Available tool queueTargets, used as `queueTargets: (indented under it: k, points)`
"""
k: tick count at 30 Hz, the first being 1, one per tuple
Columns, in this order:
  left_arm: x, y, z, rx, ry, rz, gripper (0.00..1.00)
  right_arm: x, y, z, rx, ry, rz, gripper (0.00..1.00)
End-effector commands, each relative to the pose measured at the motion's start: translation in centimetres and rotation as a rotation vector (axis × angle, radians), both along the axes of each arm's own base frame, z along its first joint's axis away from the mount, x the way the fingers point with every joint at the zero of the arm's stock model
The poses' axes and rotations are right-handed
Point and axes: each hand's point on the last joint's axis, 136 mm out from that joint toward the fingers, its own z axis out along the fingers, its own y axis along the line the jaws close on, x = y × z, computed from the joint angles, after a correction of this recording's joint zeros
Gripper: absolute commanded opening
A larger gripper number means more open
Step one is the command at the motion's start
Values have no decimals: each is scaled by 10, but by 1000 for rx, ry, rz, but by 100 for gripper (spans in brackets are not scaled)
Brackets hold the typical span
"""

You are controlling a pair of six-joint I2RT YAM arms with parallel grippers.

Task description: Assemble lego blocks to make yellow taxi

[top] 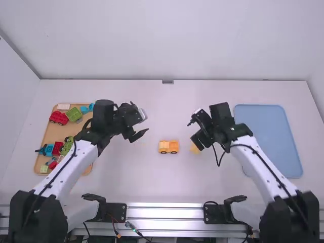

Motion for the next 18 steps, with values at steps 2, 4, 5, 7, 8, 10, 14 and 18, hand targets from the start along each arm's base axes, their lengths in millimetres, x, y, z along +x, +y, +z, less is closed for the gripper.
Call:
queueTargets:
  k: [2,4,5,7,8,10,14,18]
  points:
    - [-22,8,-14,-49,-34,-15,99,12,4,-24,-164,132,77,99]
    - [-26,8,-20,-49,-55,-20,99,8,8,-38,-207,211,139,99]
    - [-26,9,-25,-52,-68,-18,99,6,11,-50,-242,272,189,99]
    - [-30,6,-30,-55,-81,-44,99,5,11,-71,-297,340,246,99]
    - [-31,6,-30,-56,-83,-49,99,5,11,-75,-306,347,253,99]
    - [-33,5,-33,-55,-82,-64,99,4,7,-93,-354,382,259,99]
    - [-25,17,-36,-61,-78,-23,99,2,2,-115,-383,404,270,99]
    - [-21,24,-41,-89,-54,-14,99,0,-6,-128,-361,391,223,99]
